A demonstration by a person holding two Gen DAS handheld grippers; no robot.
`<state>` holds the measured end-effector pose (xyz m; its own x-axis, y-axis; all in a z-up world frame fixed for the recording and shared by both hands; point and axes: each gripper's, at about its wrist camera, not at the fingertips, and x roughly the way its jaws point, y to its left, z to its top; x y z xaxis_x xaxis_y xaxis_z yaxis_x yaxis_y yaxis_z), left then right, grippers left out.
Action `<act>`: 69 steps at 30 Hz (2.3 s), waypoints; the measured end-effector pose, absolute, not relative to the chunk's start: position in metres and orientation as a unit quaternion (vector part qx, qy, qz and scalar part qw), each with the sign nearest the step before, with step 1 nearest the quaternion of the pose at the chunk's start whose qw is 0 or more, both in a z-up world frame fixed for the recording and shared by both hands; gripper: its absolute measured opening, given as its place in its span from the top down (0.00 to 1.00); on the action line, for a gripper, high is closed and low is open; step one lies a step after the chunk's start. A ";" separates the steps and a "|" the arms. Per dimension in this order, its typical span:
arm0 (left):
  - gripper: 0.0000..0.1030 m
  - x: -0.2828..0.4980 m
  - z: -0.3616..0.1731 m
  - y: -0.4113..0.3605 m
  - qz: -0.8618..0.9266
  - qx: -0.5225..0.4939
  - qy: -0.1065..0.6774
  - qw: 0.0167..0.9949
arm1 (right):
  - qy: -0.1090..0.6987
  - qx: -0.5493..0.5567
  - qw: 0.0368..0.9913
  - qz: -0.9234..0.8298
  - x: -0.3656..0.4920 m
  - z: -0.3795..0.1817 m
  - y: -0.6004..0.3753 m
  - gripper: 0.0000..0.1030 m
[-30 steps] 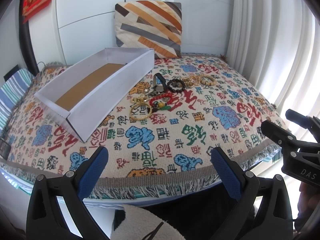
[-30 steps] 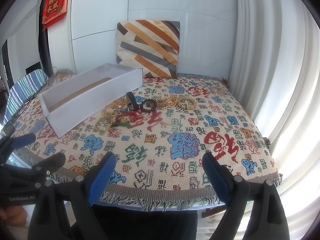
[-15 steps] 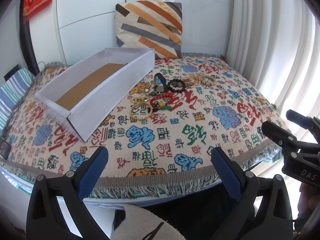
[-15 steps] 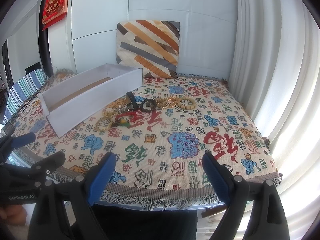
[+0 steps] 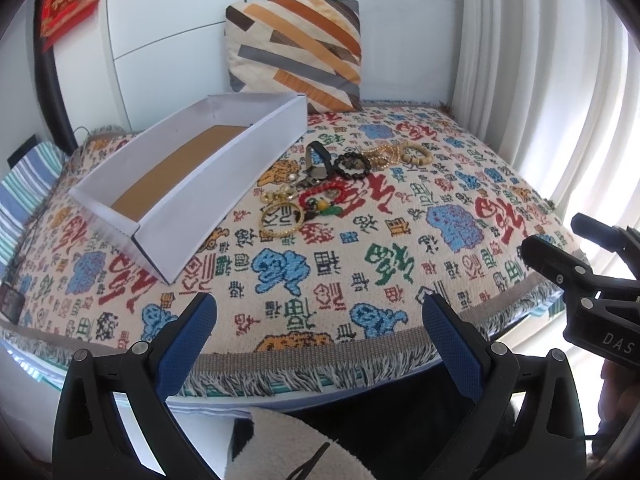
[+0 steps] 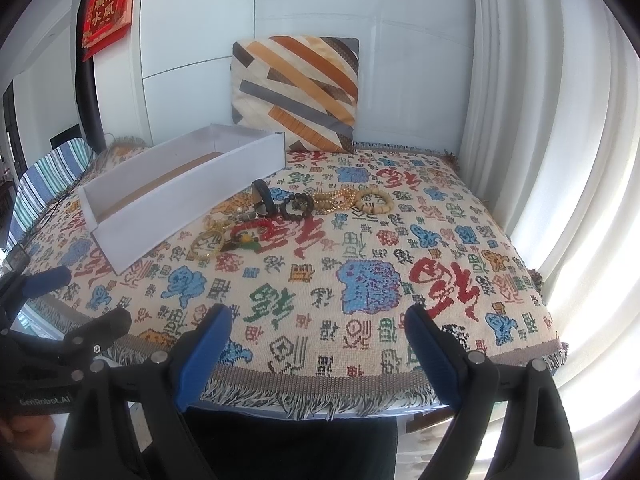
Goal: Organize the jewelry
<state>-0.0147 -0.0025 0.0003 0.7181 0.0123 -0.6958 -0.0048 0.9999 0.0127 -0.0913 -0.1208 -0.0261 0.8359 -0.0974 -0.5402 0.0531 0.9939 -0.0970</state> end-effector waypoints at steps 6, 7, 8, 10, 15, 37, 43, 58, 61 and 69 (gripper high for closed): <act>0.01 -0.010 -0.002 -0.004 0.002 0.011 0.382 0.924 | 0.289 -0.038 0.956 -0.037 -0.087 -0.029 -0.121 0.12; 0.01 -0.009 -0.002 -0.004 0.001 0.011 0.383 0.924 | 0.290 -0.037 0.955 -0.038 -0.084 -0.029 -0.121 0.12; 0.01 -0.009 -0.003 -0.004 0.000 0.012 0.382 0.924 | 0.292 -0.037 0.955 -0.039 -0.082 -0.030 -0.122 0.12; 0.01 -0.008 -0.003 -0.005 -0.001 0.015 0.382 0.924 | 0.295 -0.035 0.954 -0.039 -0.080 -0.031 -0.122 0.12; 0.01 -0.002 -0.009 -0.006 -0.020 0.010 0.399 0.917 | 0.301 -0.034 0.952 -0.037 -0.074 -0.033 -0.123 0.12; 0.01 0.110 -0.050 0.048 -0.054 -0.024 0.518 0.853 | 0.375 0.003 0.927 -0.027 -0.027 -0.065 -0.141 0.12; 0.01 0.174 -0.081 0.057 -0.088 -0.015 0.553 0.828 | 0.386 0.015 0.922 -0.028 -0.024 -0.071 -0.149 0.12; 0.01 0.239 -0.135 0.083 -0.046 -0.034 0.567 0.822 | 0.436 0.064 0.898 0.003 0.052 -0.039 -0.239 0.12; 0.01 0.241 -0.135 0.082 -0.051 -0.020 0.560 0.826 | 0.452 0.084 0.888 0.000 0.090 -0.038 -0.259 0.12; 0.13 0.247 -0.135 0.066 -0.059 0.048 0.545 0.835 | 0.498 0.166 0.851 0.008 0.225 -0.056 -0.310 0.15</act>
